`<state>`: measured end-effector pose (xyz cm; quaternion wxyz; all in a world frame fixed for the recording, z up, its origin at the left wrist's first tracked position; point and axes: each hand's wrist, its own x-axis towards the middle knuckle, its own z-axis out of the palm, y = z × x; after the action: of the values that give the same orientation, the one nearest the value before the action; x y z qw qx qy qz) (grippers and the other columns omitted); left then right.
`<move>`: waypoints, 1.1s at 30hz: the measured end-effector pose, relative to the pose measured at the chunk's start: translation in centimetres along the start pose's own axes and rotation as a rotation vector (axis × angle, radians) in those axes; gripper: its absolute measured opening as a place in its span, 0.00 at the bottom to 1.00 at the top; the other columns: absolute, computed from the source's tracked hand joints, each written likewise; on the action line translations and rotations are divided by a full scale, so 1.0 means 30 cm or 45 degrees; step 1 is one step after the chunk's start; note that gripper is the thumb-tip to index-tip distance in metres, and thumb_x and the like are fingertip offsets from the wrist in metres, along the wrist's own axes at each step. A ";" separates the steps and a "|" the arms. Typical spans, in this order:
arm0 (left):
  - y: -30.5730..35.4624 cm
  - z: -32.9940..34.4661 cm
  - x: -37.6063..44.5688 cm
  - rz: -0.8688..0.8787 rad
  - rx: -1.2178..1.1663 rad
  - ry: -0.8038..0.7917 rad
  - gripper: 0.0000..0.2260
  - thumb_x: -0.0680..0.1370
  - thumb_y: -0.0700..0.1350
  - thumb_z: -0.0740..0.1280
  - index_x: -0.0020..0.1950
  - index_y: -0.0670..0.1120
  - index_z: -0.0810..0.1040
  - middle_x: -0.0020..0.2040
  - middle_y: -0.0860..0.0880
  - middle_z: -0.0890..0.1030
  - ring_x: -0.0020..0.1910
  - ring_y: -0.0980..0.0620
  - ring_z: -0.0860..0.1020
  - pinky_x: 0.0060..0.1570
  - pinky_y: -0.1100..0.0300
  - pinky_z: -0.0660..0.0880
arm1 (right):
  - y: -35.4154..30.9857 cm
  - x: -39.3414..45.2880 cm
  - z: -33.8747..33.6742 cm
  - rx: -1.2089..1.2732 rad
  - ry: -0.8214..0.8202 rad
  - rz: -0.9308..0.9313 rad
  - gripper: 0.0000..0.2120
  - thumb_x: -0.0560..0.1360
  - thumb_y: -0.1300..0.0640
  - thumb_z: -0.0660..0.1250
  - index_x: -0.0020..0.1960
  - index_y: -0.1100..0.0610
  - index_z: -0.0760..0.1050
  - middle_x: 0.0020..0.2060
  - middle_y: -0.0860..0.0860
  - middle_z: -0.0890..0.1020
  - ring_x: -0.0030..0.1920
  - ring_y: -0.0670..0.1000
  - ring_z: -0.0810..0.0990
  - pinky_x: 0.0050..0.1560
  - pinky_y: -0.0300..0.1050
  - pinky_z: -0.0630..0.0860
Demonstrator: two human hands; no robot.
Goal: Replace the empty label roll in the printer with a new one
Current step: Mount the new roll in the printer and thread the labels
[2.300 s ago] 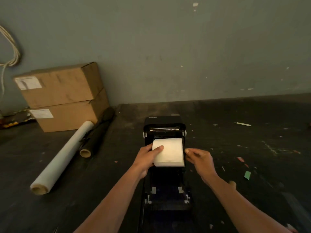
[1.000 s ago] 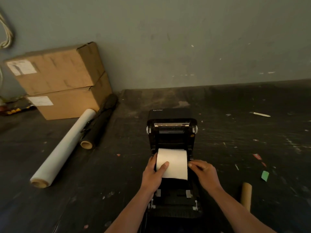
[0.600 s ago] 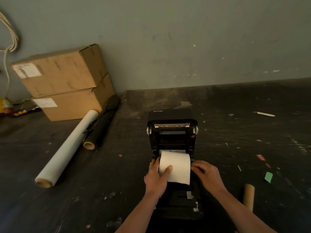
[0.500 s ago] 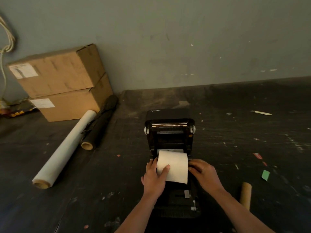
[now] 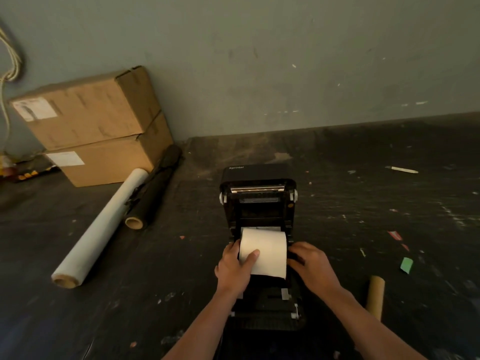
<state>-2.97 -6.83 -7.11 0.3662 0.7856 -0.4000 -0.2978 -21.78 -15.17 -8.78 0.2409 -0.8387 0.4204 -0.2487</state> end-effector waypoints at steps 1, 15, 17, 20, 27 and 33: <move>0.004 0.000 -0.003 0.013 0.005 0.007 0.38 0.65 0.72 0.58 0.70 0.55 0.70 0.67 0.52 0.75 0.65 0.50 0.74 0.66 0.42 0.69 | -0.001 0.002 -0.003 -0.020 -0.012 -0.015 0.16 0.74 0.58 0.69 0.61 0.53 0.77 0.59 0.49 0.79 0.58 0.46 0.76 0.61 0.39 0.72; -0.003 -0.002 -0.058 0.049 0.303 0.091 0.28 0.78 0.62 0.60 0.75 0.53 0.65 0.80 0.51 0.54 0.79 0.50 0.48 0.73 0.34 0.45 | -0.028 0.024 -0.032 -0.138 -0.208 0.021 0.18 0.76 0.56 0.65 0.66 0.53 0.72 0.63 0.48 0.74 0.63 0.45 0.71 0.63 0.41 0.70; -0.005 -0.010 -0.056 0.049 0.310 0.078 0.28 0.78 0.62 0.60 0.75 0.53 0.64 0.80 0.52 0.55 0.79 0.50 0.49 0.73 0.34 0.45 | -0.034 0.025 -0.032 -0.124 -0.222 0.062 0.18 0.77 0.57 0.65 0.66 0.52 0.72 0.63 0.48 0.75 0.63 0.45 0.72 0.63 0.41 0.70; -0.016 -0.022 -0.056 0.090 0.363 0.058 0.28 0.78 0.62 0.60 0.76 0.54 0.63 0.79 0.53 0.56 0.79 0.50 0.50 0.73 0.34 0.46 | -0.062 0.024 -0.045 0.055 -0.082 0.208 0.16 0.79 0.60 0.60 0.66 0.54 0.72 0.63 0.50 0.76 0.61 0.45 0.74 0.59 0.37 0.70; -0.041 -0.057 -0.066 0.170 0.405 0.175 0.26 0.74 0.62 0.67 0.69 0.51 0.73 0.70 0.50 0.70 0.71 0.50 0.67 0.71 0.40 0.60 | -0.150 -0.003 -0.040 0.176 -0.096 0.334 0.21 0.76 0.49 0.65 0.67 0.54 0.71 0.59 0.49 0.78 0.57 0.46 0.76 0.56 0.39 0.72; -0.003 -0.116 -0.055 0.179 0.226 0.014 0.14 0.73 0.53 0.73 0.53 0.47 0.78 0.47 0.51 0.81 0.44 0.57 0.79 0.41 0.66 0.75 | -0.178 -0.024 -0.055 0.232 -0.088 0.545 0.18 0.74 0.50 0.69 0.61 0.55 0.73 0.54 0.50 0.80 0.53 0.47 0.78 0.50 0.38 0.73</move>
<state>-1.11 -4.22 -4.99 0.3174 0.7867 -0.4768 -0.2304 -20.05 -12.05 -4.41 0.3772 -0.7131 0.5561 -0.1999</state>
